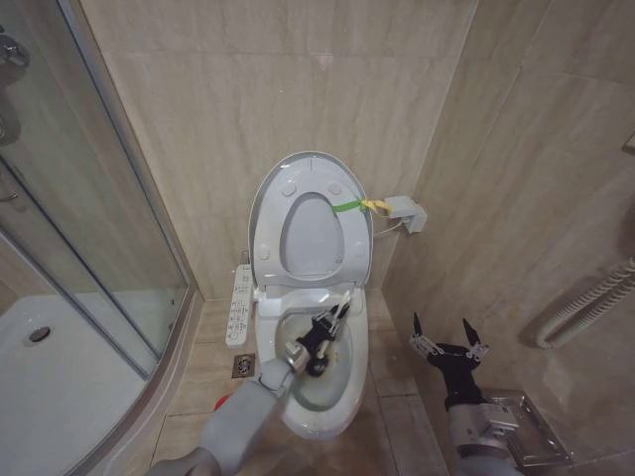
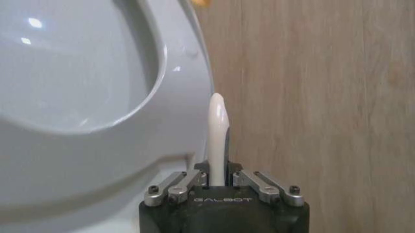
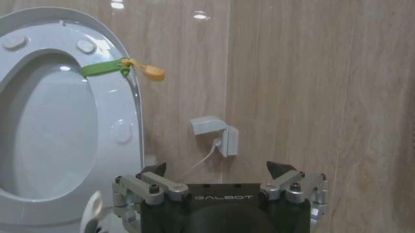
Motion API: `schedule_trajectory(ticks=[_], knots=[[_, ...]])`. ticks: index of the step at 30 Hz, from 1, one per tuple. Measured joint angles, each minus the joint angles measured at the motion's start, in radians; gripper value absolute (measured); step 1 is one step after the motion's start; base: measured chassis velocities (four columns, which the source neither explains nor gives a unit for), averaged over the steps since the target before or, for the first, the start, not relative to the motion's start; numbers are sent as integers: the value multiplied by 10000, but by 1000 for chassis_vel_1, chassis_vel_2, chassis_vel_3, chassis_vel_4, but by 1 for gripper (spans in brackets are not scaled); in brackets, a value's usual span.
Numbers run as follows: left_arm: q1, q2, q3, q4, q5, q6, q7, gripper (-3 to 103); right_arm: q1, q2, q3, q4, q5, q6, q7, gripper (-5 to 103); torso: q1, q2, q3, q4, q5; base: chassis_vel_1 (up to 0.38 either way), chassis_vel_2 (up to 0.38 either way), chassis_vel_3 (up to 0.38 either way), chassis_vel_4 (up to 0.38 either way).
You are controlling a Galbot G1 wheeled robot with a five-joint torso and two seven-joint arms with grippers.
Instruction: Open the toilet lid, clean the toilet bowl with a toilet brush, close the toilet lid, and flush.
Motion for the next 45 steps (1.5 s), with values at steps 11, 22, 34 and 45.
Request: schedule_trajectory(ticks=[11,22,34,45], knots=[[446,-278,496,415,-121,145,62,17,0,0,0,0,0,0,0,100,0,0,-1,4,1,0,0,0,0],[973,254,-261,-210,349,-139,64,17,0,0,0,0,0,0,0,100,0,0,-1,2,-2,0,0,0,0],[1945,767,-923,-1404,1118,-240,-392,17,0,0,0,0,-1,0,0,100,-1,0,0,3,0,0,0,0,0],[2521,1022,-1177,-2191,1414,-134,-637,17,0,0,0,1,0,0,0,100,0,0,-1,2,1,0,0,0,0]])
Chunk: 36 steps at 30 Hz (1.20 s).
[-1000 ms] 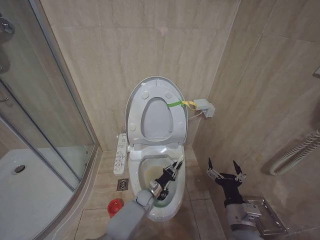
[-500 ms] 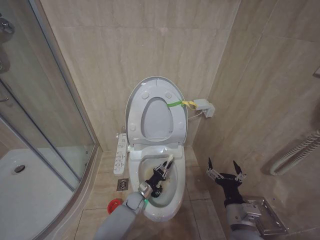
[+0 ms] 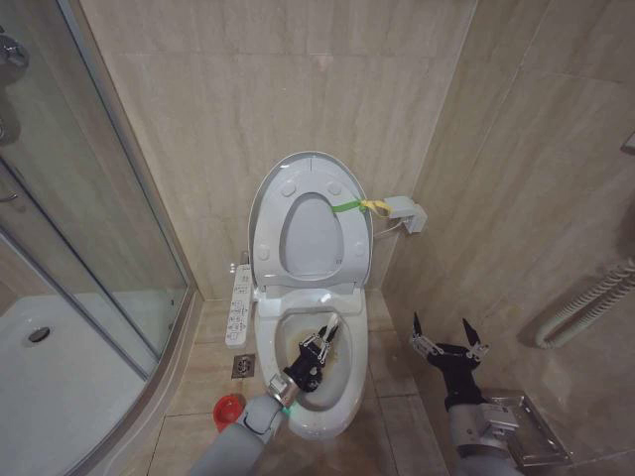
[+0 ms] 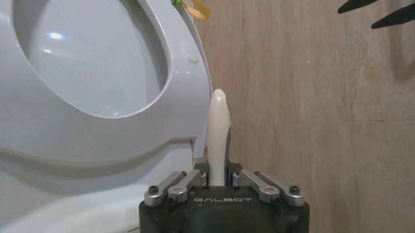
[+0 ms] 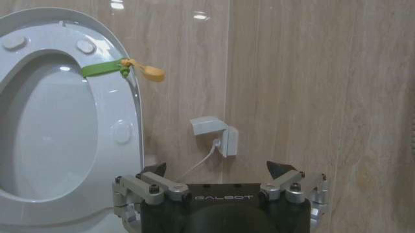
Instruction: Open the toilet lid, clean the toilet bowl with a toilet brush, close the toilet lid, and flush.
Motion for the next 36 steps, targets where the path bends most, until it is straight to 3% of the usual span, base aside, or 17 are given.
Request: schedule_trajectory(ticks=[8,19,36], knots=[[318,154,-53,-415,29,187,-95,17,0,0,0,0,0,0,0,100,0,0,0,-1,0,0,0,0,0],[1381,558,-577,-1858,-191,683,-556,17,0,0,0,0,0,0,0,100,1,0,0,0,-1,0,0,0,0],[2655,724,-1039,-2497,229,459,-671,17,0,0,0,0,0,0,0,100,0,0,0,0,-1,0,0,0,0]])
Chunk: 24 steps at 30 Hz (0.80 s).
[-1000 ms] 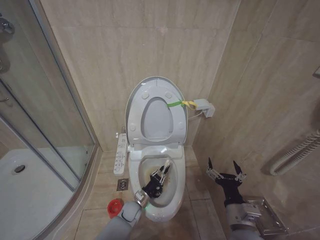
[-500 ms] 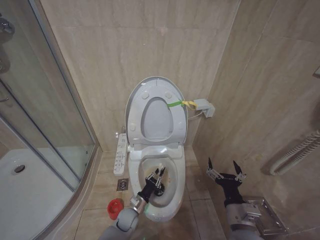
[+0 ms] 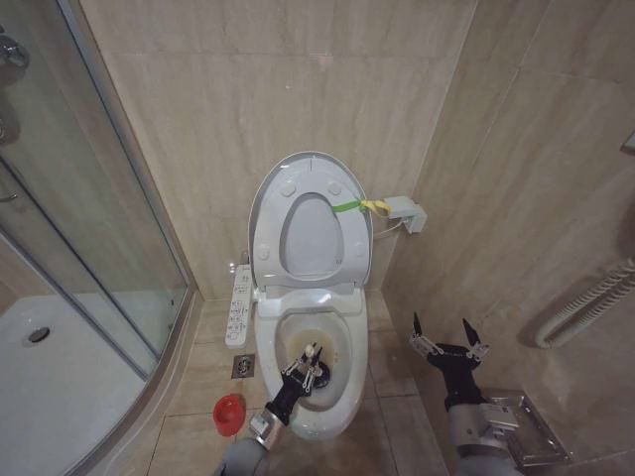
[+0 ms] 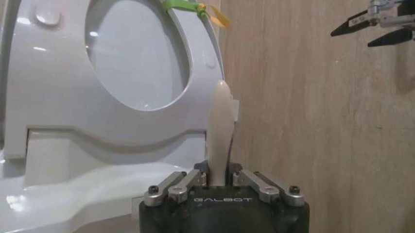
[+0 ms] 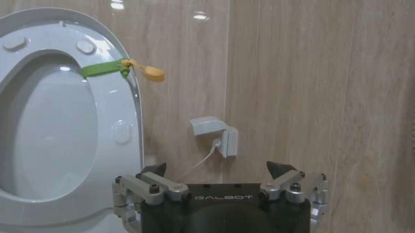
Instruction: Open the toilet lid, clean the toilet bowl with a toilet brush, close the toilet lid, and flush.
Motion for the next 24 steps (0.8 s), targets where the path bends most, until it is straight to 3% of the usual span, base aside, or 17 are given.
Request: schedule_trajectory(ticks=[24], knots=[[731,-82,-92,438,587,-399,-7,17,0,0,0,0,0,0,0,100,0,0,1,1,2,0,0,0,0]])
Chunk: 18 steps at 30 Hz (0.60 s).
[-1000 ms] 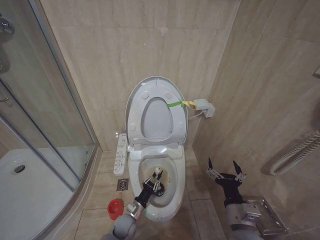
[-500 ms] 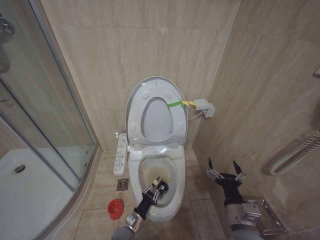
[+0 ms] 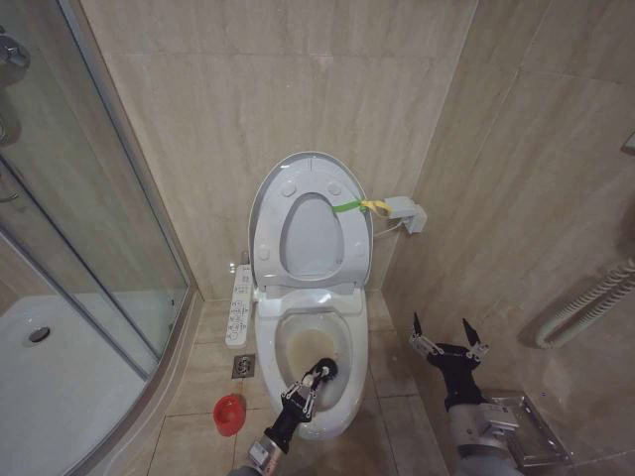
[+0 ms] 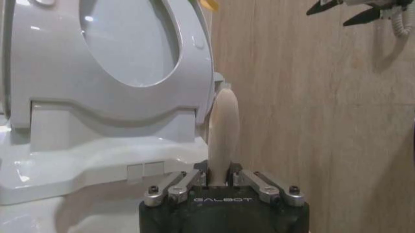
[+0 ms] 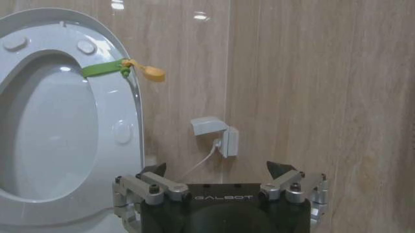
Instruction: Open the toilet lid, clean the toilet bowl with a toilet brush, close the toilet lid, and flush.
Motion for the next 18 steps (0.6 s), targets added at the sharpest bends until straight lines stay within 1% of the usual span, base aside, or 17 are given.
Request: schedule_trajectory(ticks=[4,7,12,18], knots=[[-55,52,2,-22,-2,-1,14,17,0,0,0,0,0,0,0,100,0,0,0,1,0,0,0,0,0],[-428,75,32,-387,-31,119,-63,17,0,0,0,0,0,0,0,100,0,0,1,-6,-3,0,0,0,0],[-795,-24,99,-659,-58,161,-111,17,0,0,0,0,0,0,0,100,1,0,1,-4,-3,0,0,0,0],[-838,-2,178,-776,-58,101,-71,17,0,0,0,0,0,0,0,100,0,-1,1,-1,-2,0,0,0,0]])
